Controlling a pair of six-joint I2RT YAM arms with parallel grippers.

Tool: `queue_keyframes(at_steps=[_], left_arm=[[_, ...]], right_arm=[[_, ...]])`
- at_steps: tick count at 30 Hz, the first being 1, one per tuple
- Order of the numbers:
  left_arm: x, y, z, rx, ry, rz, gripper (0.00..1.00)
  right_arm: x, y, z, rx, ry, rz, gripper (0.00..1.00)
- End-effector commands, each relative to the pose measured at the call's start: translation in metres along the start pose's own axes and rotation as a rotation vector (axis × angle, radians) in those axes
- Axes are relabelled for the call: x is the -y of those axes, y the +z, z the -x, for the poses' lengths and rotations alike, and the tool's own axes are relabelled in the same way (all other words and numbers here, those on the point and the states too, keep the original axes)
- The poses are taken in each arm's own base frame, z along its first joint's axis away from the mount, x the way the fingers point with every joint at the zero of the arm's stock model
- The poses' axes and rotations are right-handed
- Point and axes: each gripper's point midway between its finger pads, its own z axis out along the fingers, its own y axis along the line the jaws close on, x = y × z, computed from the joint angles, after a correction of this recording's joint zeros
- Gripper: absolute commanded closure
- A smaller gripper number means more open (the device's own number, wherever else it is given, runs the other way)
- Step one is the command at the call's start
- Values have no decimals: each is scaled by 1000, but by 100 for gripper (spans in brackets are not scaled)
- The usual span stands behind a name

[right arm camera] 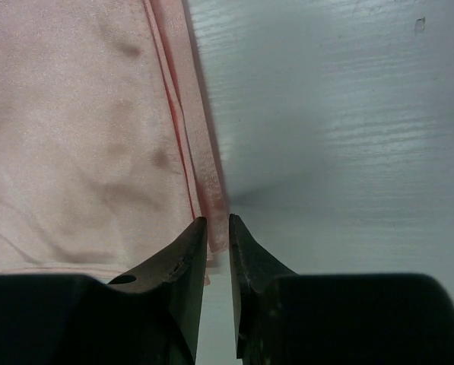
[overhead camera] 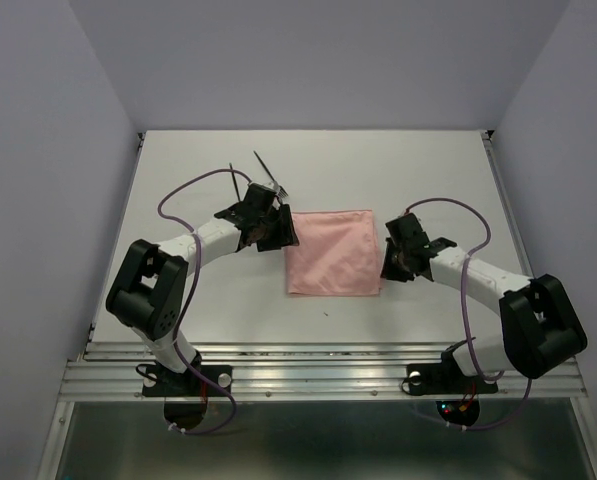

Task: Fold the napkin into a case and place the utensils inside
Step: Smooth out the crumpled napkin.

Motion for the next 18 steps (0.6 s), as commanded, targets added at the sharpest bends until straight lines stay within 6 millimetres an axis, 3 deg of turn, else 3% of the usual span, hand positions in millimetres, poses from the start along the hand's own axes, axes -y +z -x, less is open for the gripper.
queue_keyframes(at_steps=[1,6,12,14,17,18], left_arm=[[11,-4,12,34,26,-26,35],[16,-5,29,71,14,-4,40],[4,8,52,95,-64,78,45],[-1,16,58,105,-97,108,49],[-5,25,71,118,-129,113,62],[-4,27,78,127,-137,111,65]], right_arm=[[-9,-3,12,33,-19,28,79],[-24,-5,28,65,-43,63,84],[-39,4,62,117,-69,37,83],[-58,2,78,135,-80,88,84],[-82,8,85,106,-97,167,83],[-100,3,93,128,-113,207,81]])
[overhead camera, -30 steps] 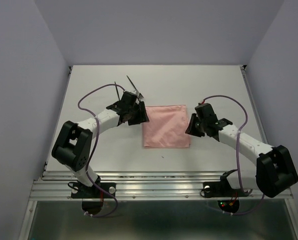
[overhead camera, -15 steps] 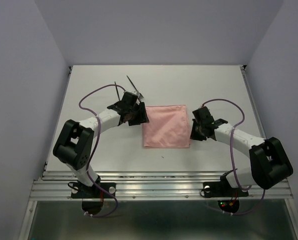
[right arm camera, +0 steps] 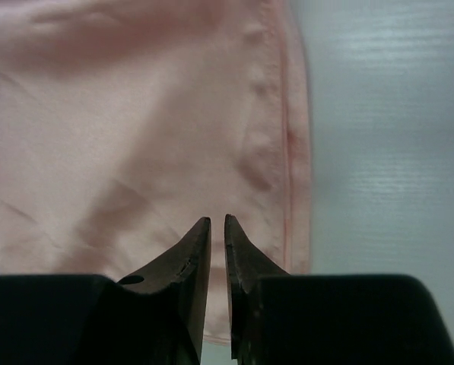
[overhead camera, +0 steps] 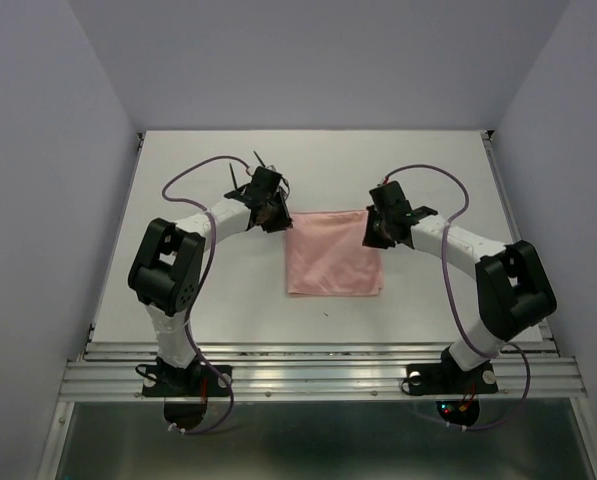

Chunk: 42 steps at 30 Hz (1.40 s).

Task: Fold the napkin into a case and place the utensils inside
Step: Smooth out the crumpled napkin.

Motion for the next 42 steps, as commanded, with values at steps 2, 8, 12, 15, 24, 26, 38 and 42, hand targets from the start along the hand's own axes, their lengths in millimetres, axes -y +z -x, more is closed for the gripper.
queue_keyframes(at_steps=[2,8,12,15,24,26,38,42], left_arm=[[-2,10,32,51,-60,27,73],[-15,29,36,27,-88,27,87],[-22,39,40,13,-93,29,91],[-23,47,40,-2,-89,24,94],[-36,61,30,-44,-95,46,95],[-39,61,27,-48,-96,50,95],[-47,54,28,-41,-109,38,95],[-45,56,26,-48,-111,26,96]], right_arm=[[-66,-1,44,76,-72,156,75],[-116,19,39,51,-141,189,66],[-149,30,34,43,-175,218,65],[-167,41,33,41,-197,212,64],[-197,61,29,33,-223,220,58],[-205,64,28,33,-229,224,58],[-209,85,25,36,-210,188,79],[-213,82,26,49,-213,188,99]])
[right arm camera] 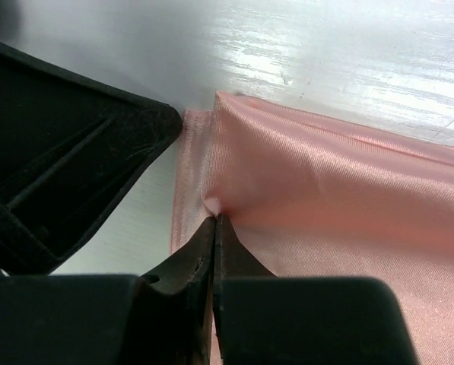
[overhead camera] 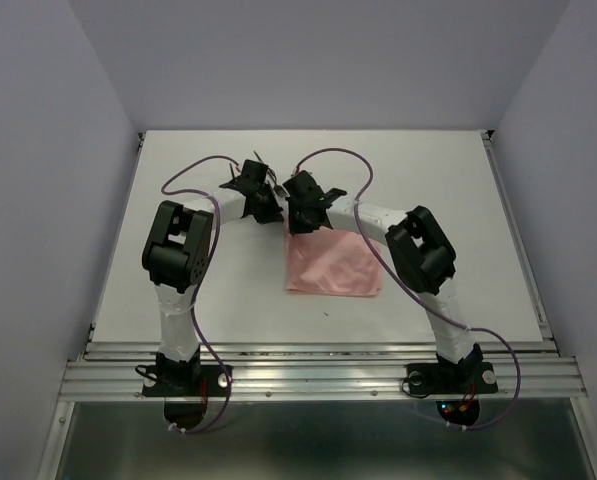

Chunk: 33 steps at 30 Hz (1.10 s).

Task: Fold the napkin into a case and place the utensils inside
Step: Smooth out the crumpled napkin.

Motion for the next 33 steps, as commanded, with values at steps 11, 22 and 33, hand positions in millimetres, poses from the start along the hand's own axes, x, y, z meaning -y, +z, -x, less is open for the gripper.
queue_keyframes(at_steps=[11,22,33], left_arm=[[-12,0,-8,-24,14,18,96],[-15,5,-11,-38,10,21,96],[-19,3,-8,-31,1,29,96]], right_arm=[[-28,-38,32,133,-1,53,99],[-37,-45,33,140,-12,80,99],[-45,-25,8,71,-37,101,99]])
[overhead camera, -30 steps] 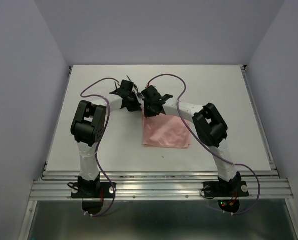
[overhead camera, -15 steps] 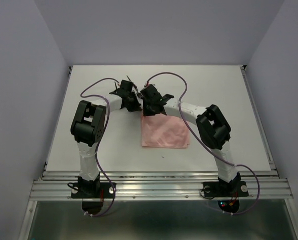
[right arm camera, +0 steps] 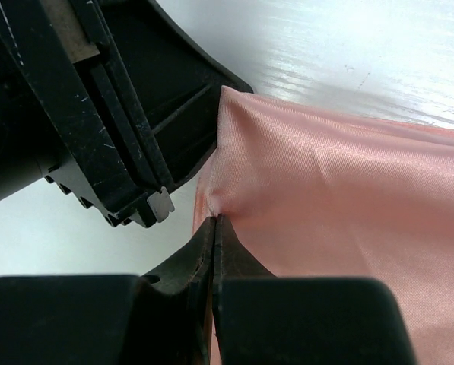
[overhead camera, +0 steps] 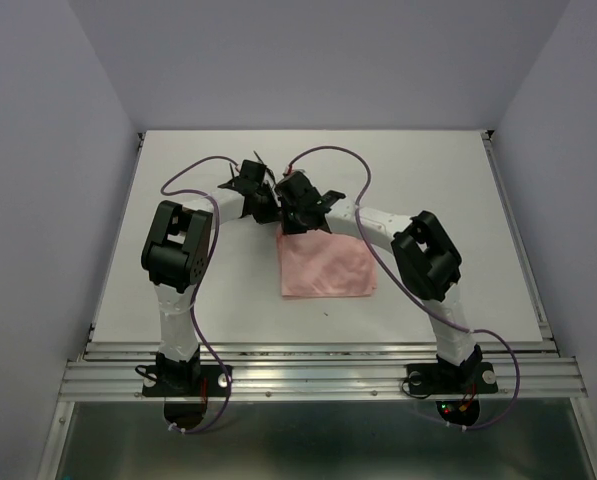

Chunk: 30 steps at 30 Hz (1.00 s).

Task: Fold the napkin into a case and place the utensils inside
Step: Smooth out the crumpled napkin.

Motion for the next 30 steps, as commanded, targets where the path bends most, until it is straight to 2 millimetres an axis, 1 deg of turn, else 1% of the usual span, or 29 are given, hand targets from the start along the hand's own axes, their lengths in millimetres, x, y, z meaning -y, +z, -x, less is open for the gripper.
queue_keyframes(at_steps=[1,5,9,16,17,18,19,20,21,22,24,25,26,27,28,29,30], left_arm=[[-19,3,-8,-25,7,49,96],[-21,0,-6,-20,3,51,96],[-23,-2,-4,-14,0,55,96],[-23,-1,-4,-17,-5,53,96],[-23,-2,-3,-16,-6,54,96],[-22,-3,-2,-12,-6,53,96],[-20,-4,-1,-10,-5,52,95],[-20,-6,1,-6,-2,55,95],[-18,-8,2,-3,0,54,95],[-15,-14,8,12,1,46,93],[-10,-22,13,31,4,43,92],[-4,-30,19,52,4,30,91],[-2,-34,21,60,5,27,90],[-1,-38,24,72,5,27,88],[5,-47,30,93,5,15,85],[5,-50,31,100,4,18,84],[6,-54,33,114,3,20,81]], right_arm=[[-14,6,-1,6,-6,50,99],[-14,16,-13,-26,3,66,99],[-11,19,-20,-38,5,60,99],[-18,7,-11,-7,-4,98,99],[-20,3,-8,-2,-3,107,98],[-21,0,-6,2,-7,113,83],[-23,-3,-3,10,-10,120,75],[-22,-5,-1,19,-10,115,69],[-24,-15,7,41,-9,120,58],[-23,-20,11,55,-9,114,55],[-18,-29,17,85,-20,96,54],[-19,-42,26,113,-19,101,53],[-14,-46,31,126,-11,92,53],[0,-48,33,130,5,70,53],[7,-52,37,138,18,64,53],[12,-63,46,165,32,70,53],[18,-66,48,170,49,68,52]])
